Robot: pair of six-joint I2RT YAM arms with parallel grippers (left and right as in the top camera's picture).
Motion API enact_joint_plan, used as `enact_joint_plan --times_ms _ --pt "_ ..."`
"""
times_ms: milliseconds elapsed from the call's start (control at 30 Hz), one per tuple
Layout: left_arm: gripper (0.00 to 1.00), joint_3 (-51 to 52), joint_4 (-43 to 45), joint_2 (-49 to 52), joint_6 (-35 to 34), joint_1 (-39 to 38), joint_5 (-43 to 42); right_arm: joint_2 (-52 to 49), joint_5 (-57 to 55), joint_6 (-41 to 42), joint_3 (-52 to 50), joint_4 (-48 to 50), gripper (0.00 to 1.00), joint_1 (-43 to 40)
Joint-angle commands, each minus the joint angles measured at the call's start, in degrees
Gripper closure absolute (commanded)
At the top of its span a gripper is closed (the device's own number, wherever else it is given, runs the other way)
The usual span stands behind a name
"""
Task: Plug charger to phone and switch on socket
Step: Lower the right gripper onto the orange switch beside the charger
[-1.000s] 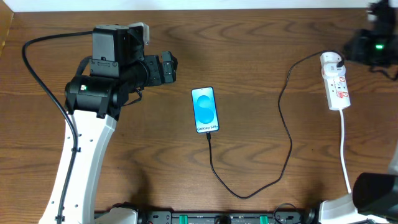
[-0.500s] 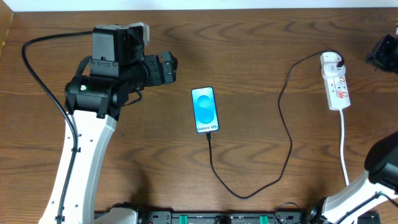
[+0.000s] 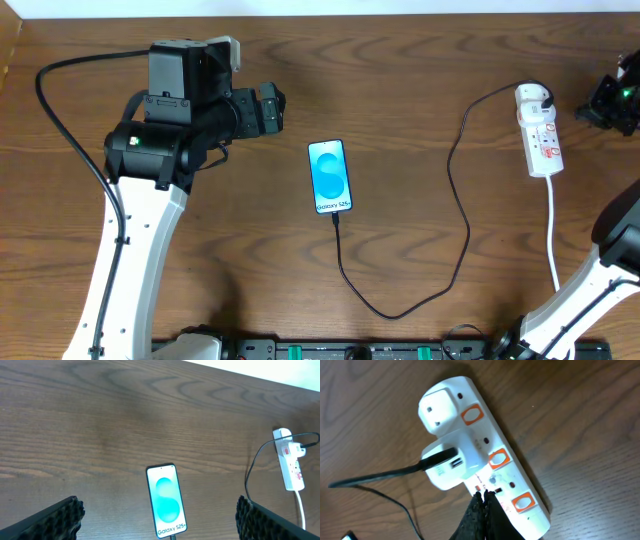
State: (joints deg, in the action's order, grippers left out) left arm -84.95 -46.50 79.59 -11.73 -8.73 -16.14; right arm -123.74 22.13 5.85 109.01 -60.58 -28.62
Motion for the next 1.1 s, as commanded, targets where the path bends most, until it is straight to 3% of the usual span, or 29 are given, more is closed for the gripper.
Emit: enact_joint_plan --times_ms 0,433,1067 --pt "0.02 -0.26 -0.2 -0.59 0.72 0.04 0.59 -1.09 1.01 -0.68 0.59 0.92 0.99 -0.81" --pt "0.02 -0.26 -0.2 -0.59 0.72 0.04 0.59 -3.69 1.6 -2.36 -0.92 3.26 0.99 -0.81" --pt "0.02 -0.26 -0.2 -0.59 0.74 0.04 0.59 -3.72 4.61 -3.15 -12.9 16.41 0.99 -0.57"
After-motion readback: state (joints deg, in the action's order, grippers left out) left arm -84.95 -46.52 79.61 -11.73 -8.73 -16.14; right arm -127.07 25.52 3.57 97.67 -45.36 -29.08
